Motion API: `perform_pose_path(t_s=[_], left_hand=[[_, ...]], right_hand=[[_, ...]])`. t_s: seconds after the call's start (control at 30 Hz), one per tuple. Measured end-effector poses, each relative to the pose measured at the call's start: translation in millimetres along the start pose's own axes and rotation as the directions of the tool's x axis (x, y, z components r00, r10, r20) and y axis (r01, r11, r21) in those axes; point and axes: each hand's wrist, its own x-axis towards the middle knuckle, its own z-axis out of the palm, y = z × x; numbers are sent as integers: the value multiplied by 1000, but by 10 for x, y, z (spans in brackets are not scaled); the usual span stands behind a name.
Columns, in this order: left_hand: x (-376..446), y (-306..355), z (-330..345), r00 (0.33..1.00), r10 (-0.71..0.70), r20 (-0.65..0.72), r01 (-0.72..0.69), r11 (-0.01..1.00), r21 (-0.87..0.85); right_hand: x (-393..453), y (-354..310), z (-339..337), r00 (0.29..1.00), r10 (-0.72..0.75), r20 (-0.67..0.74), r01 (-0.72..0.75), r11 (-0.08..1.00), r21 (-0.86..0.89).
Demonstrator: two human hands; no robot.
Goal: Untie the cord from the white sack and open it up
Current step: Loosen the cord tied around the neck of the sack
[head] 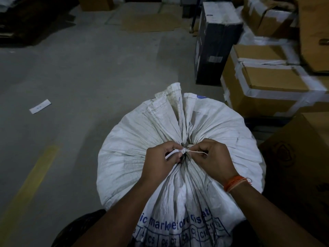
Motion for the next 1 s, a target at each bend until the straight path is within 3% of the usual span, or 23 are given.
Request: perform_pose_path(t_s=[0.6,1.0], left_hand=[[-20,-57,8,999,32,-25,-32,999,1],[-95,-31,16,998,64,-9,-63,998,29]], right_hand=[[56,-8,130,998,59,-32,-56,996,74],[62,20,75,990,59,130,-69,995,78]])
